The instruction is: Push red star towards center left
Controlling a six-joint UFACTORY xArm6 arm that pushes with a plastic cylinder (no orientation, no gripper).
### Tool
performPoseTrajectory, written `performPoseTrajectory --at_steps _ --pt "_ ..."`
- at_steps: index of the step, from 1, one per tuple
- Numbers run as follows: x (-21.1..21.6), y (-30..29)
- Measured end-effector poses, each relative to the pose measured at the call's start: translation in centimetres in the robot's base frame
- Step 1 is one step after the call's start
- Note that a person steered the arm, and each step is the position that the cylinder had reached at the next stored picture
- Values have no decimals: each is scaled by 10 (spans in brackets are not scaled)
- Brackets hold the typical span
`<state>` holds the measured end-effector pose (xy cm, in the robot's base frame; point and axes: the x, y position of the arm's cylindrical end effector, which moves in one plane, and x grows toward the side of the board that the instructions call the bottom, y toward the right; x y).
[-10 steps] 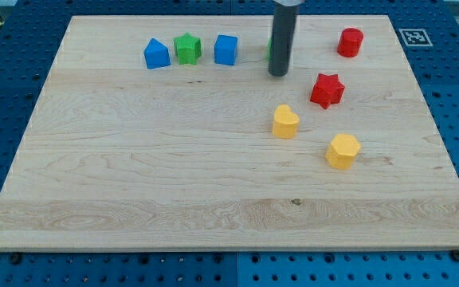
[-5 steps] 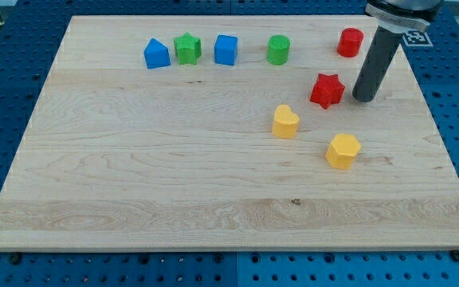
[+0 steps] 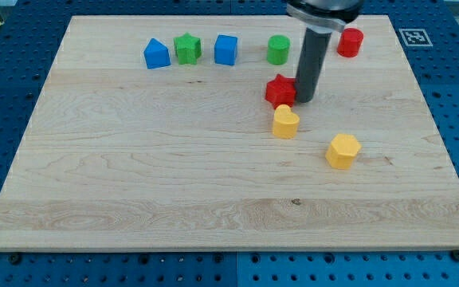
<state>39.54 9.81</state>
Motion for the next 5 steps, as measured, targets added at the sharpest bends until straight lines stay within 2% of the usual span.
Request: performPoseTrajectory --at_steps 5 --pt "0 -124"
